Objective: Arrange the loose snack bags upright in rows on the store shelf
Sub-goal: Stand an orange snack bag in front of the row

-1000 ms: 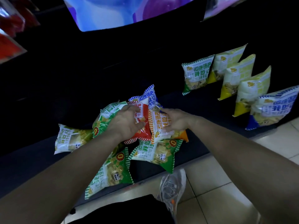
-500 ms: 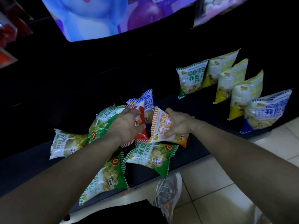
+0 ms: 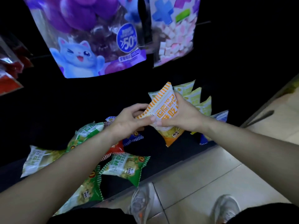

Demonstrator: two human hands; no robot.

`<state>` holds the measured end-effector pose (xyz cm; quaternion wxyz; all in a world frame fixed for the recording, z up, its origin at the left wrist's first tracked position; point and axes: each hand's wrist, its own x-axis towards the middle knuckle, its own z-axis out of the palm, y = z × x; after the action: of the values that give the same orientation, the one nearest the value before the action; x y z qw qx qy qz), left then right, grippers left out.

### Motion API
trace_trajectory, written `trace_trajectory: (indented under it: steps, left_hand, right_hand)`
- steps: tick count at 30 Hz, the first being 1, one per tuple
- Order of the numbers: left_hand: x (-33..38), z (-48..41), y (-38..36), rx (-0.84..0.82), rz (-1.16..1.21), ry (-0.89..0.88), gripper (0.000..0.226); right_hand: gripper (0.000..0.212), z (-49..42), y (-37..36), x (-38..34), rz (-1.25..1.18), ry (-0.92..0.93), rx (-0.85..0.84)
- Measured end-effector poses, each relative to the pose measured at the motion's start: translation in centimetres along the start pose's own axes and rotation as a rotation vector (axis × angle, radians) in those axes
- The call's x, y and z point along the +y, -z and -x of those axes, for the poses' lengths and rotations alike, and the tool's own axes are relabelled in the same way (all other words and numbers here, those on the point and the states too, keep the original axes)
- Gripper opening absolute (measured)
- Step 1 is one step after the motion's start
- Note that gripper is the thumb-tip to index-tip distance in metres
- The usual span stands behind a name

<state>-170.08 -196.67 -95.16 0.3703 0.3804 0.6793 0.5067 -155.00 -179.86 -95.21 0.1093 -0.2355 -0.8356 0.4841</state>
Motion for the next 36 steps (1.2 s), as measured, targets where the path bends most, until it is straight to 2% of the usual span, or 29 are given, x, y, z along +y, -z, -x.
trace_trajectory:
  steps: [4, 9, 14, 16, 19, 24, 31, 36]
  left_hand:
    - [2.2, 0.1, -2.1, -0.003, 0.026, -0.008, 0.047]
    - [3.2, -0.5, -3.9, 0.04, 0.05, -0.052, 0.034]
    - [0.7, -4.1, -4.9, 0.101, -0.037, -0.062, 0.04]
    - [-1.3, -6.3, -4.9, 0.128, -0.121, -0.033, 0.042]
    - [-4.5, -10.0, -5.1, 0.147, -0.252, 0.025, 0.048]
    - [-9.0, -15.7, -5.8, 0.163, -0.34, 0.069, 0.059]
    - [-14.1, -21.5, -6.9, 0.21, -0.299, 0.114, 0.06]
    - [-15.1, -23.0, -7.2, 0.323, -0.355, 0.065, 0.055]
  right_hand:
    - [0.083, 2.3, 0.7, 0.0, -0.104, 0.007, 0.117]
    - [0.082, 3.1, 3.1, 1.4, -0.081, -0.011, 0.114]
    - [0.097, 3.0, 5.0, 5.4, 0.076, -0.097, 0.149]
    - [0.095, 2.9, 5.5, 7.3, 0.131, -0.154, 0.149]
    - [0.086, 2.7, 5.9, 9.8, 0.228, -0.191, 0.113]
    - [0.08, 2.3, 5.9, 12.2, 0.336, -0.225, 0.026]
    - [0.071, 1.9, 4.6, 13.9, 0.396, -0.244, -0.031]
    - [0.067, 1.8, 4.0, 14.4, 0.414, -0.253, -0.094]
